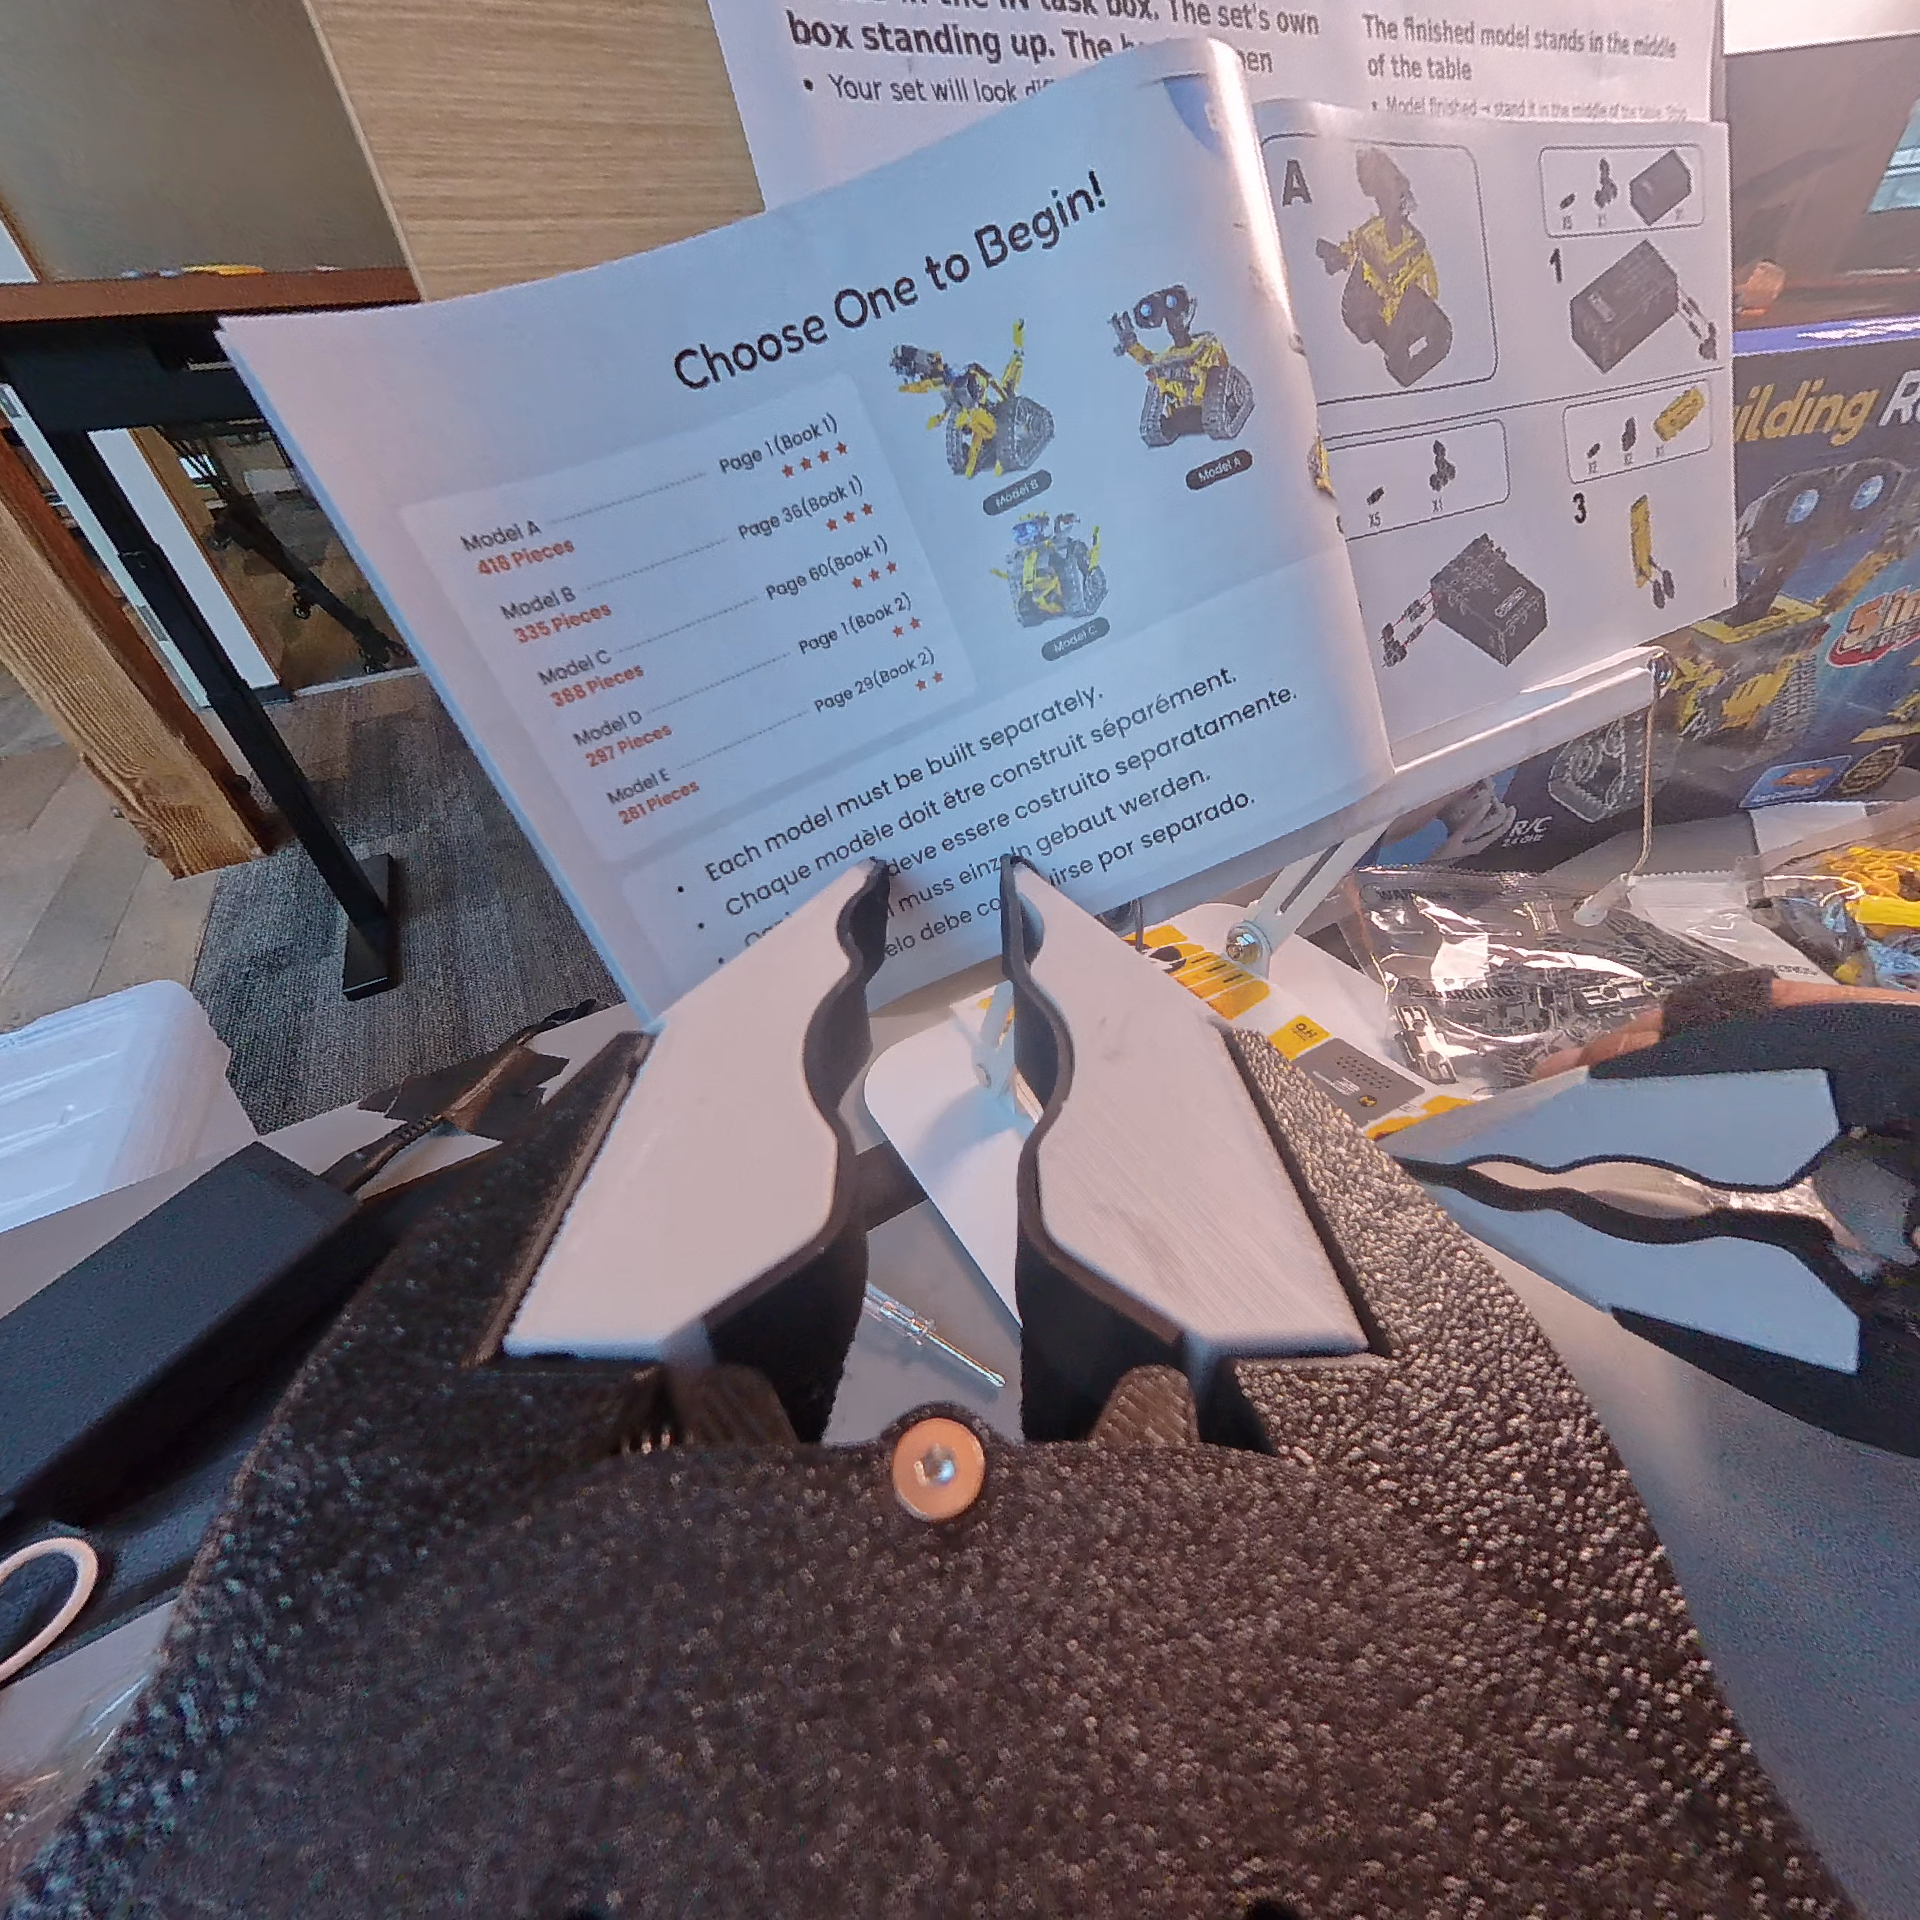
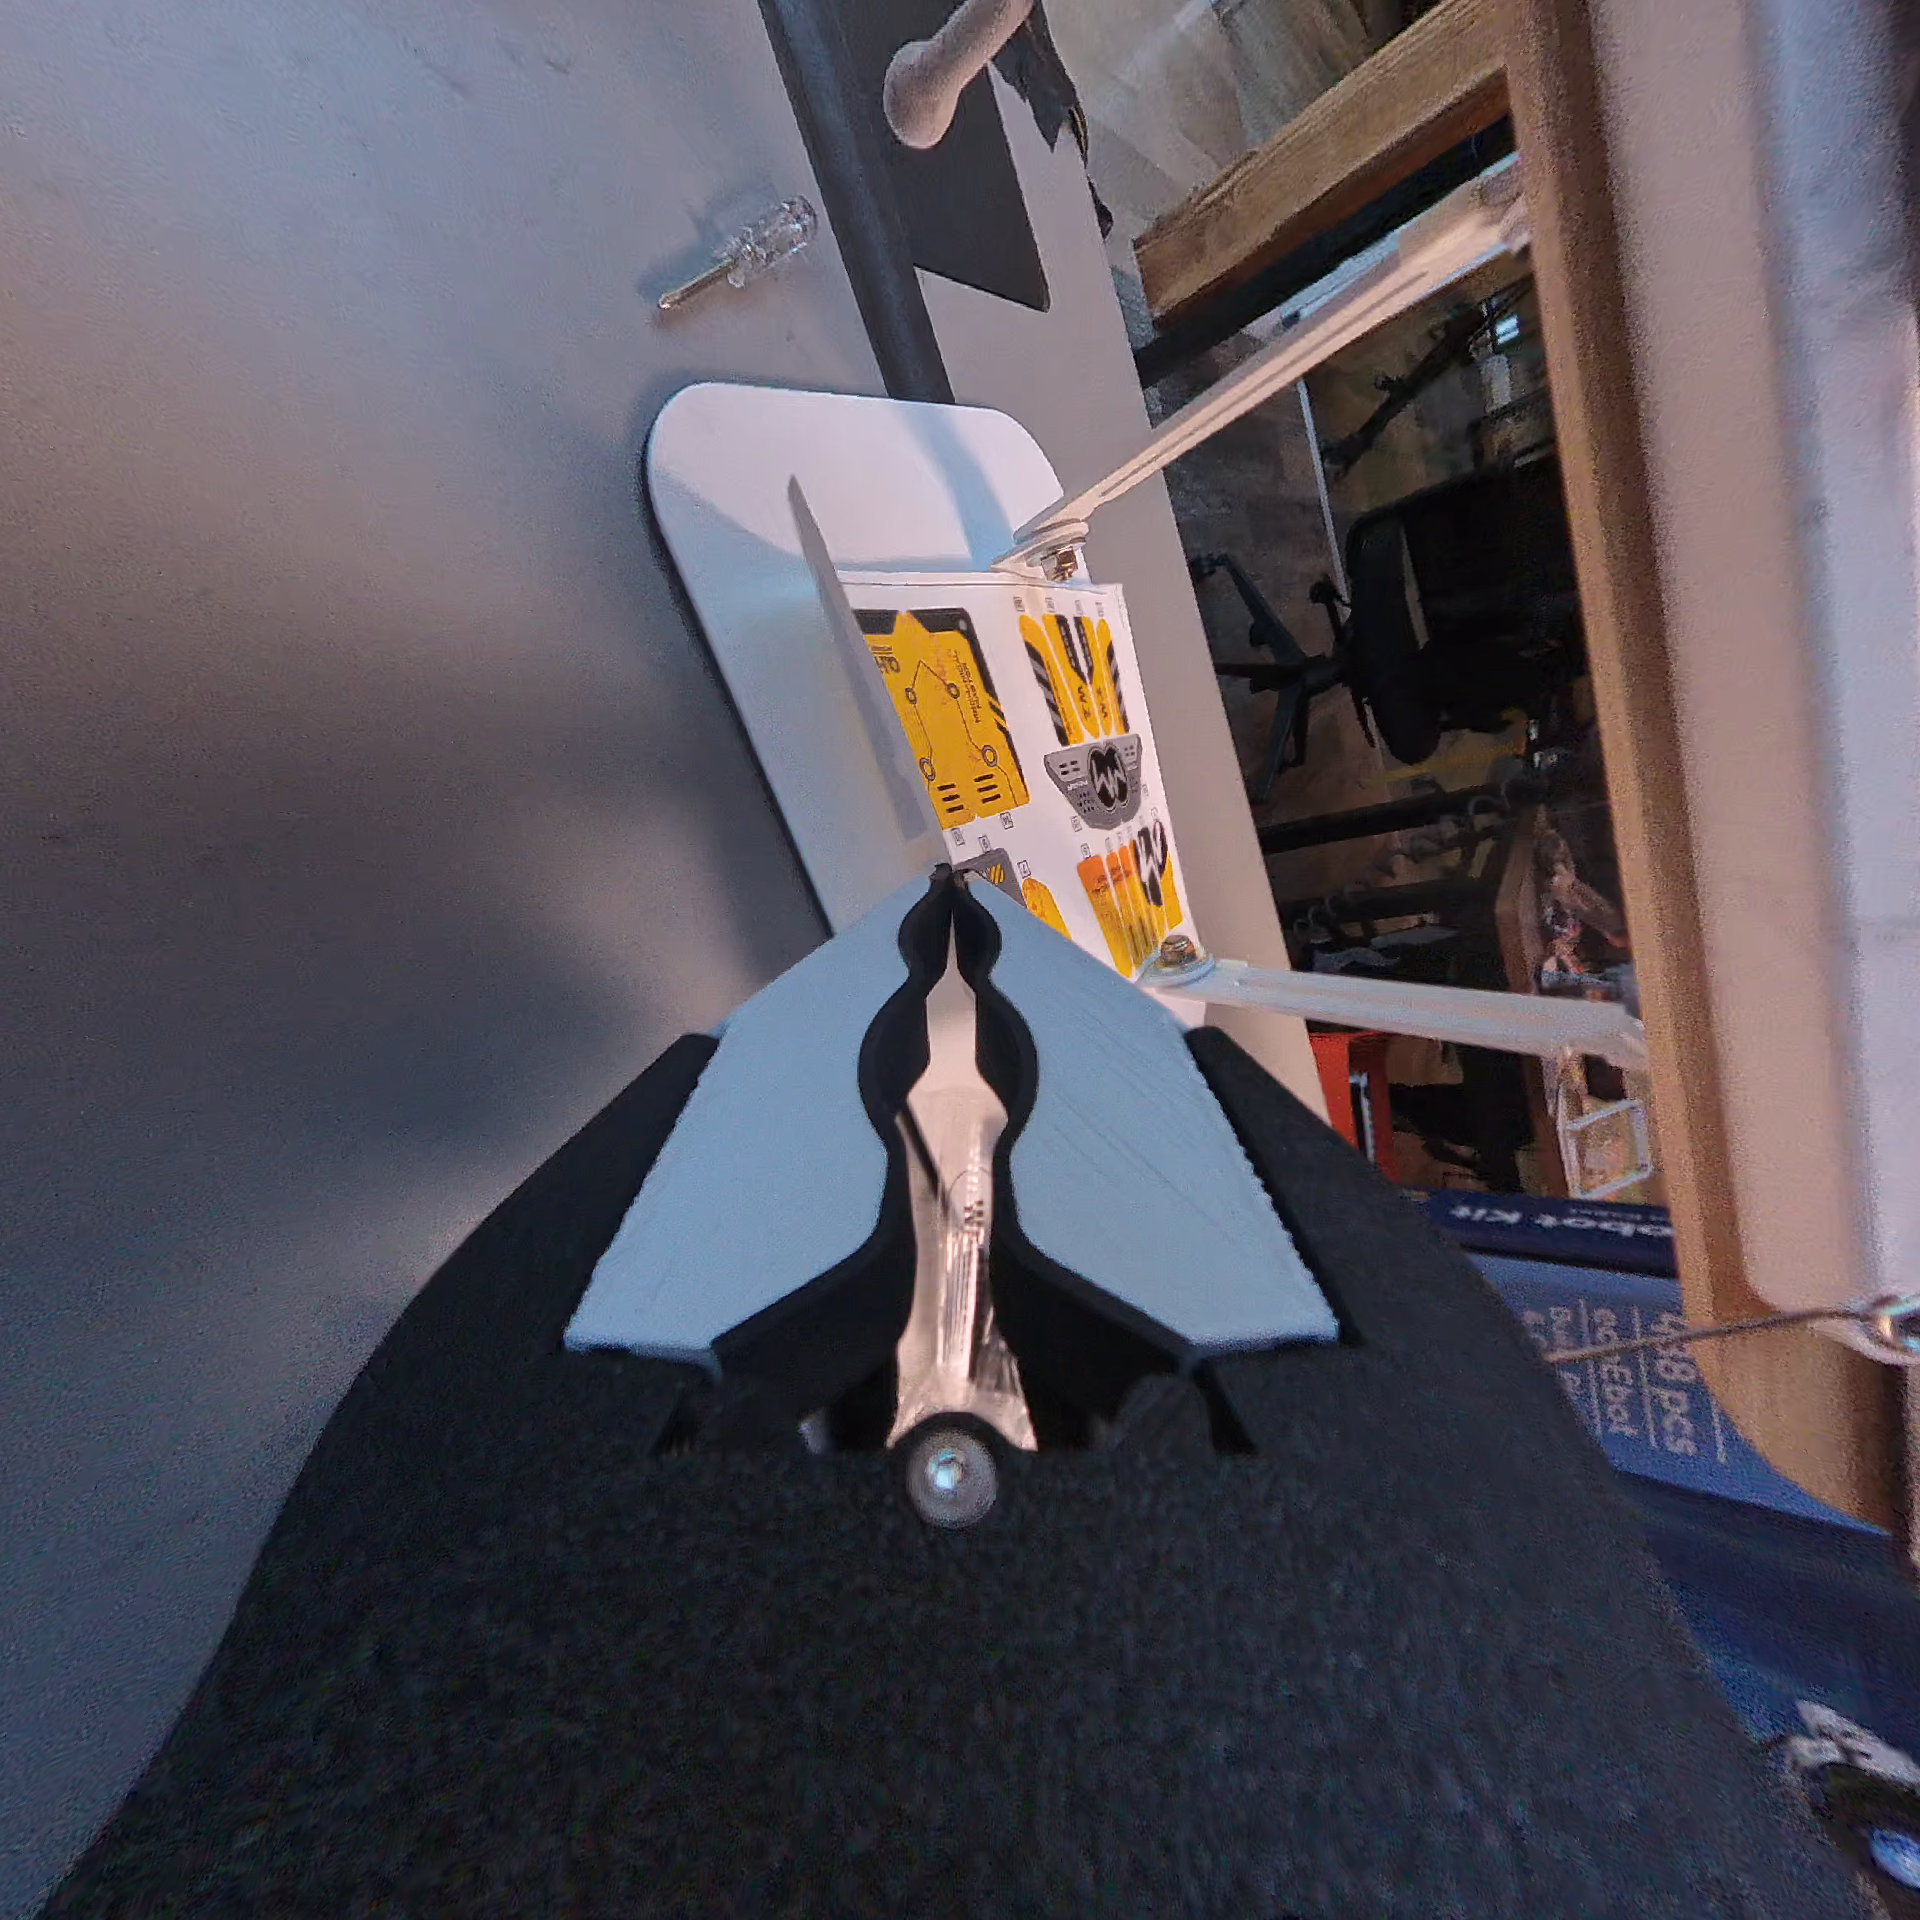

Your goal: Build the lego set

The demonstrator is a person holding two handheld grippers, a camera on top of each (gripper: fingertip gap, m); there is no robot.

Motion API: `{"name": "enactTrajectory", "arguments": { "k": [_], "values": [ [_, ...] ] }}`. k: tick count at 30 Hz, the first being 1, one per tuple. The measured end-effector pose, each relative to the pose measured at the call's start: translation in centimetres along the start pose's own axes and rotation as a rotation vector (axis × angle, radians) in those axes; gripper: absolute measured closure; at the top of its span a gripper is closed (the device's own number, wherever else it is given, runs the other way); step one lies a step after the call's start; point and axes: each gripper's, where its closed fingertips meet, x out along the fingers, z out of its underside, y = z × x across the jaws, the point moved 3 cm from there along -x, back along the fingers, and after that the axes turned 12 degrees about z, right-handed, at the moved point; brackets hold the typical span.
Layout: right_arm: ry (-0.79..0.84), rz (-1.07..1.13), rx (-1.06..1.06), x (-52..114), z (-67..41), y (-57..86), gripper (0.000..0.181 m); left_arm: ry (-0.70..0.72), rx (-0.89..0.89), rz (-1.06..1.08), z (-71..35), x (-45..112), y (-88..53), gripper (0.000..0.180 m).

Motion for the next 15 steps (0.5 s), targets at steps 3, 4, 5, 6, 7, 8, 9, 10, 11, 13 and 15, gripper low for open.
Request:
{"name": "enactTrajectory", "arguments": {
  "k": [3,4,5,6,7,8,9,10,11,13,15],
  "values": [
    [0.011,-0.002,-0.096,1.5,0.3,0.1,0.181,0.002,-0.001,0.001,0.0,0.0,0.0,0.158],
    [0.011,-0.023,-0.115,1.7,0.4,-0.2,0.181,0.003,-0.001,0.001,0.0,0.0,0.0,0.159],
    [-0.004,-0.049,-0.122,1.8,0.7,-0.5,0.181,0.003,0.000,0.001,0.0,0.0,0.0,0.159],
    [-0.010,-0.069,-0.123,1.8,0.8,-0.8,0.181,0.003,0.002,0.001,0.0,0.0,0.0,0.159],
    [-0.006,-0.074,-0.123,1.6,0.8,-0.9,0.181,0.003,0.003,0.001,0.0,0.0,0.0,0.159],
    [0.001,-0.078,-0.120,1.4,0.9,-1.0,0.181,0.004,0.003,0.001,0.0,0.0,-0.1,0.160],
    [0.004,-0.084,-0.111,1.1,0.9,-1.0,0.181,0.005,0.004,0.000,0.1,0.0,-0.1,0.160],
    [0.009,-0.100,-0.095,0.8,0.9,-1.1,0.176,0.007,0.004,-0.001,0.1,0.0,-0.1,0.160],
    [0.013,-0.122,-0.073,0.4,0.9,-1.1,0.167,0.008,0.005,-0.002,0.1,0.0,-0.1,0.160],
    [0.059,-0.188,0.003,-1.1,0.1,-1.1,0.153,0.006,0.010,-0.005,0.1,0.0,-0.1,0.161],
    [0.148,-0.217,0.147,-3.2,-1.5,0.1,0.148,0.003,0.015,-0.009,0.1,-0.1,-0.2,0.162]
  ]
}}
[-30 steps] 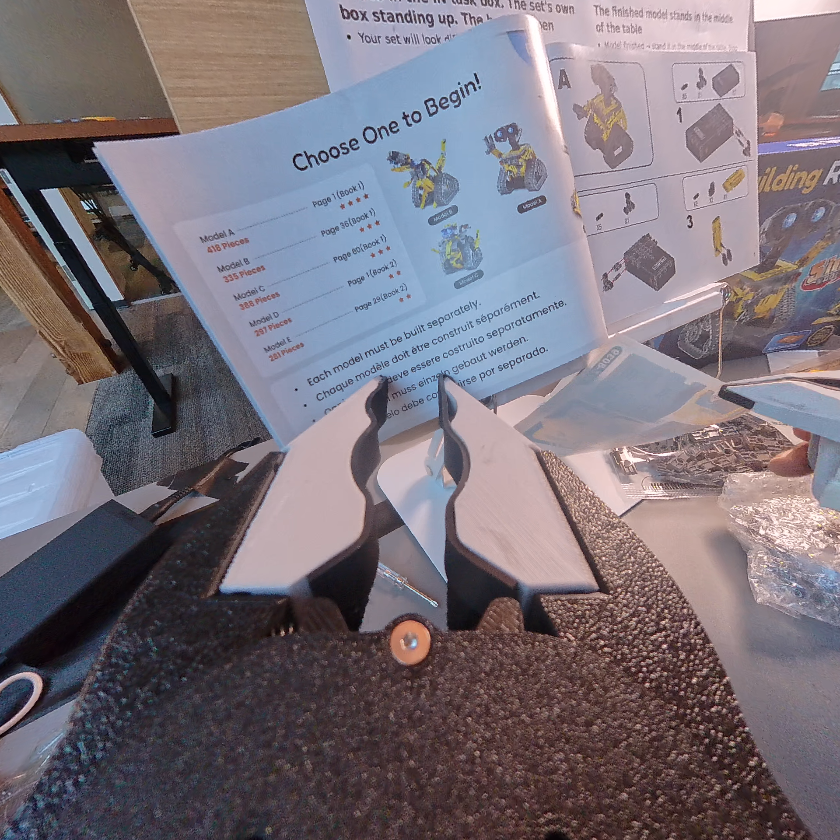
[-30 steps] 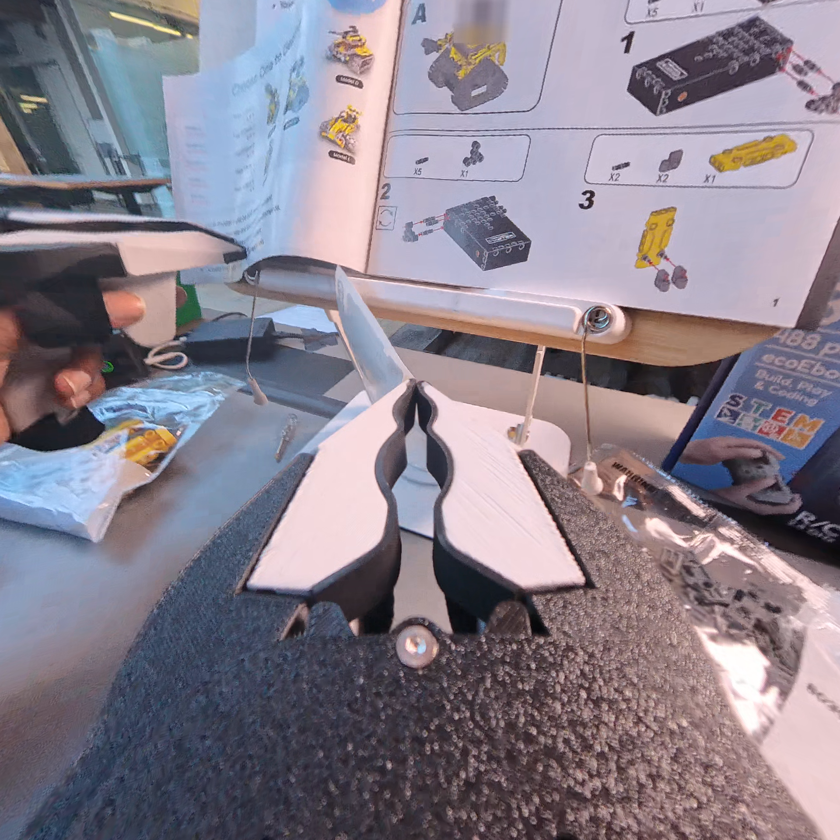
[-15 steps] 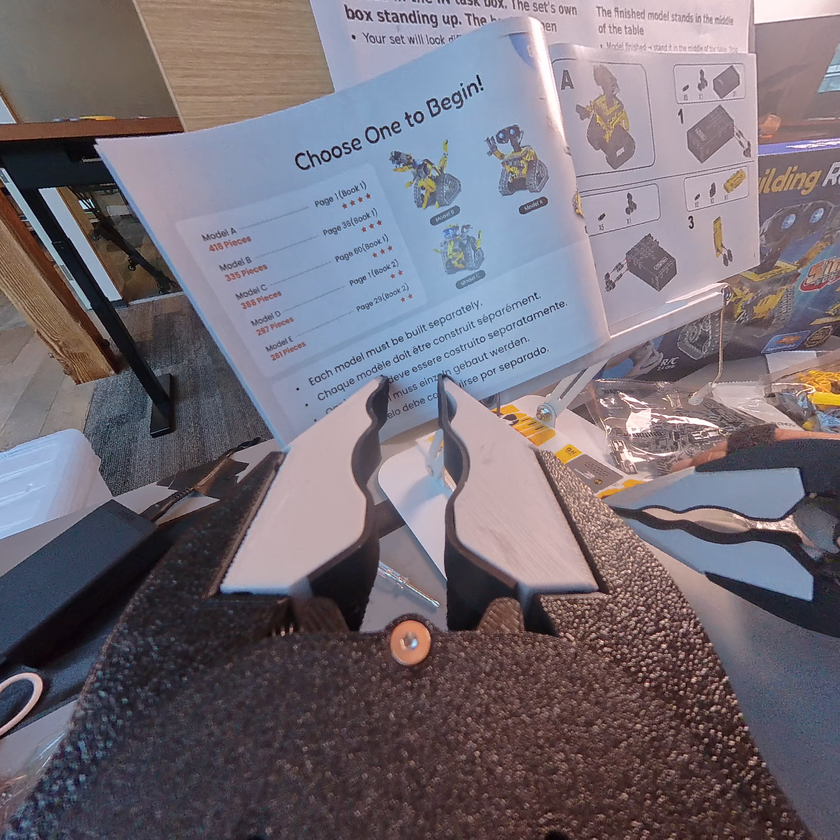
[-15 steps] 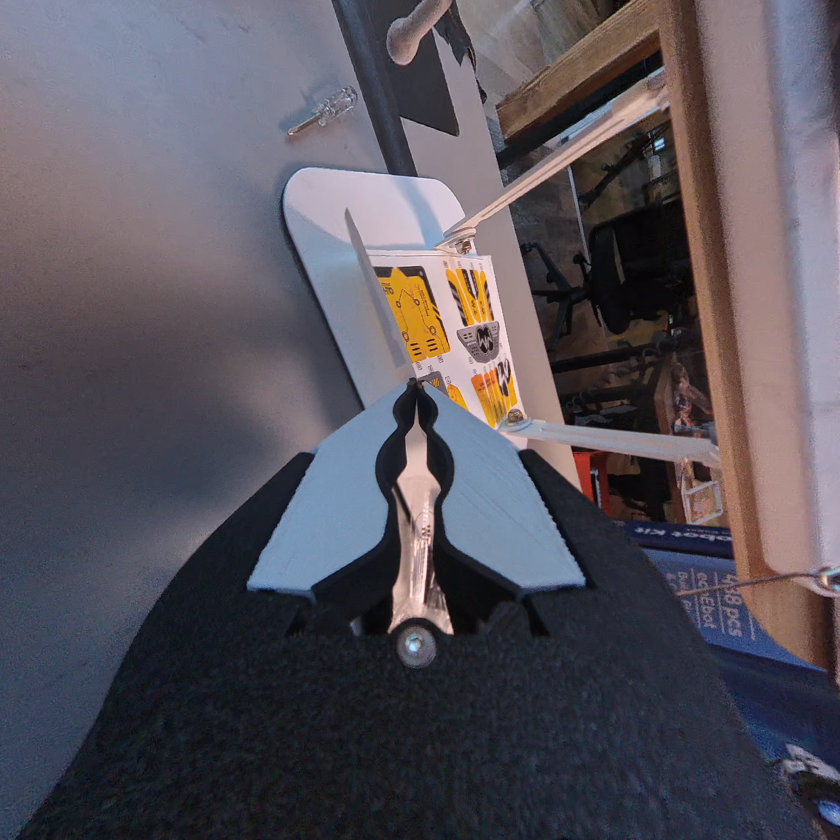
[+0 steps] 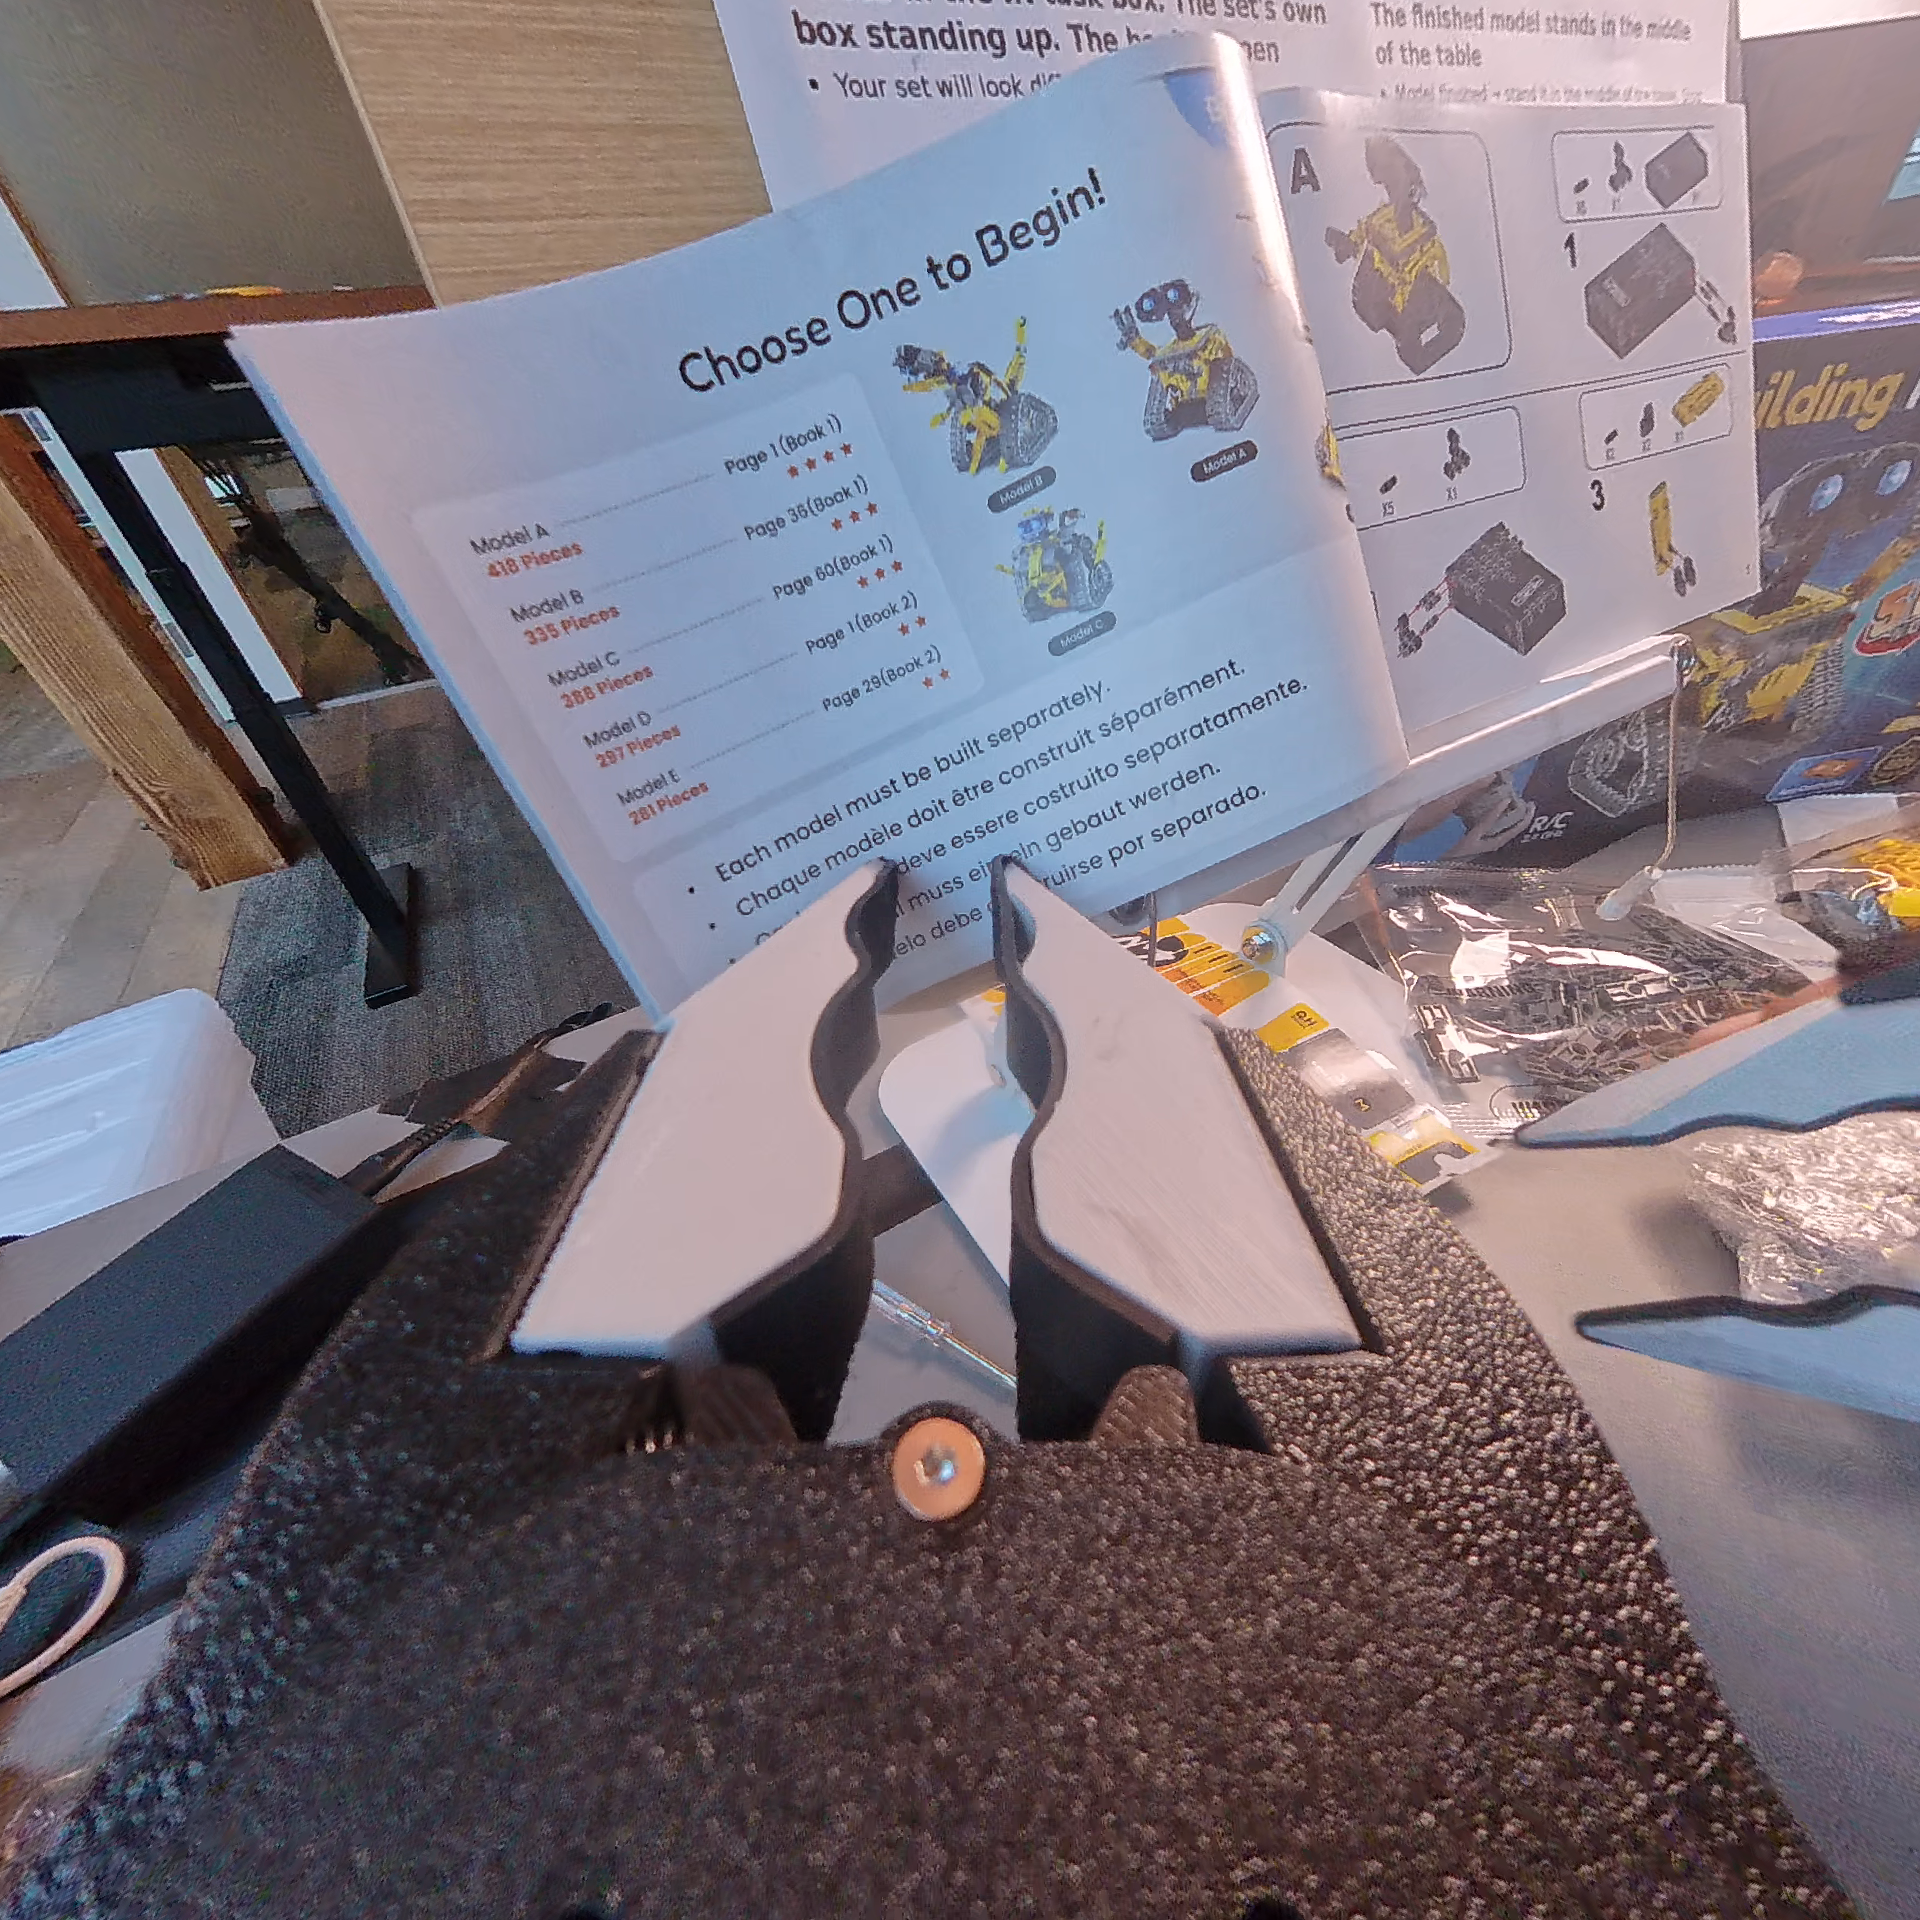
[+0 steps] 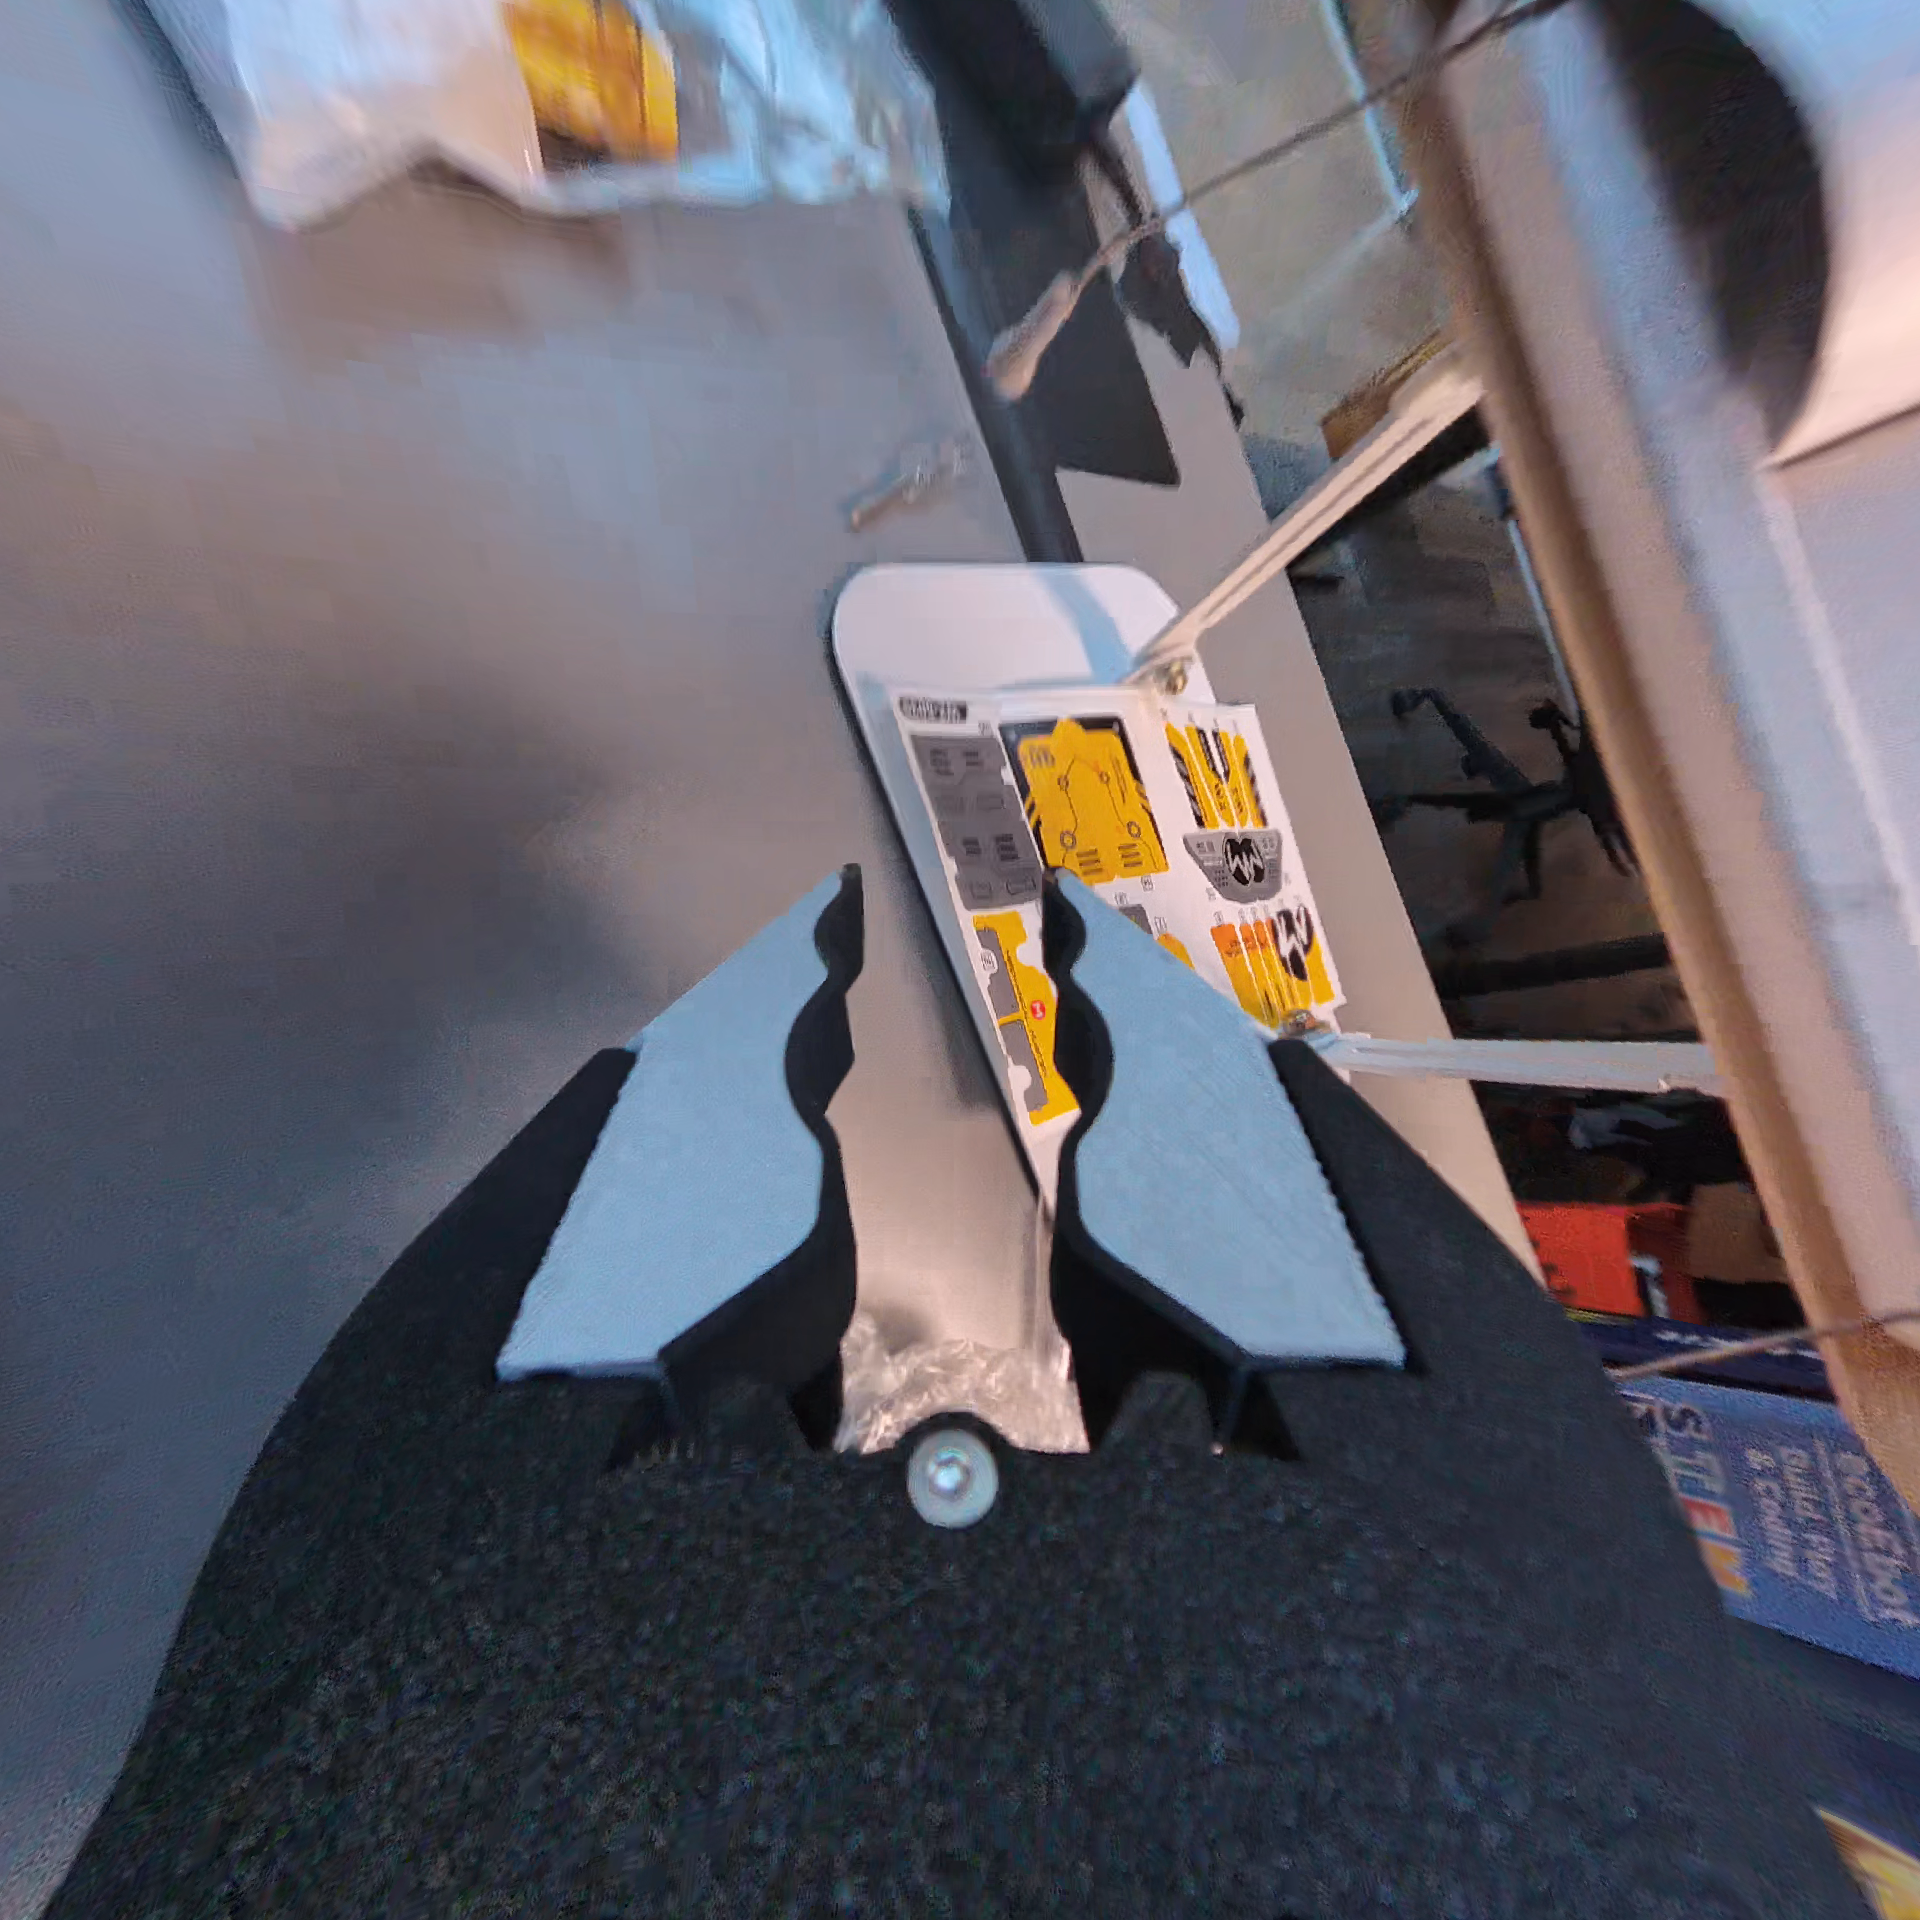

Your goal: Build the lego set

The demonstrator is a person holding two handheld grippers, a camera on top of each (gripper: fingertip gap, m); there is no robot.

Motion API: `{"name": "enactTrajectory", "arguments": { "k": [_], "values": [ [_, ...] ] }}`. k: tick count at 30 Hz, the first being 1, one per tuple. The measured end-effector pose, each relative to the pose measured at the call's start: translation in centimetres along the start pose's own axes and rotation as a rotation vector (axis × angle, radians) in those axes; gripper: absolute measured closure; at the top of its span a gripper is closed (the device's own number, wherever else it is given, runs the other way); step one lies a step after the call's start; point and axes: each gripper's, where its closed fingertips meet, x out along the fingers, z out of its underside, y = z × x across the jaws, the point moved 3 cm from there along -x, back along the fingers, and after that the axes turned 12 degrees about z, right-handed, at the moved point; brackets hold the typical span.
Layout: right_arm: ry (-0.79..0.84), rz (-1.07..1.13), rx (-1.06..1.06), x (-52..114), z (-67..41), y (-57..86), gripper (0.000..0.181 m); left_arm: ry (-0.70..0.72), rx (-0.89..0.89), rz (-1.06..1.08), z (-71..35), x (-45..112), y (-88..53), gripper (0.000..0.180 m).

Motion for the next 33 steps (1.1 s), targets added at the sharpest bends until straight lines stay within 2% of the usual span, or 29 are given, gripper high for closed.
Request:
{"name": "enactTrajectory", "arguments": {
  "k": [4,7,10,12,17,22,23,26,28,31,33],
  "values": [
    [0.231,0.033,0.323,-4.5,-4.1,3.6,0.137,0.000,0.021,-0.024,0.0,-0.1,-0.2,0.163],
    [0.343,0.203,0.427,-7.0,-4.8,8.0,0.137,-0.003,0.054,-0.057,0.0,-0.2,-0.4,0.163],
    [0.399,0.378,0.558,-8.5,-3.1,12.3,0.142,-0.005,0.077,-0.079,0.0,-0.4,-0.7,0.166],
    [0.382,0.434,0.622,-8.4,-1.0,14.2,0.142,-0.005,0.095,-0.092,0.0,-0.5,-0.8,0.167],
    [0.378,0.450,0.769,-7.0,2.4,16.5,0.152,-0.022,0.145,-0.121,0.0,-0.4,-0.9,0.167],
    [0.331,0.491,0.811,-4.8,3.3,17.9,0.155,-0.046,0.160,-0.129,0.0,-0.5,-0.7,0.163],
    [0.348,0.525,0.827,-4.6,3.5,18.1,0.160,-0.051,0.163,-0.132,0.0,-0.5,-0.7,0.161],
    [0.270,0.606,0.681,-4.6,3.9,18.0,0.162,-0.041,0.153,-0.157,-0.5,-0.6,-0.5,0.157],
    [0.246,0.621,0.639,-4.6,3.9,17.8,0.160,0.023,0.188,-0.182,-2.0,-0.7,0.6,0.159],
    [0.255,0.604,0.666,-4.6,3.9,17.8,0.159,0.090,0.258,-0.086,-3.9,0.5,4.8,0.164],
    [0.259,0.599,0.678,-4.6,4.0,17.8,0.159,0.078,0.302,0.027,-3.9,1.9,8.2,0.163]
  ]
}}
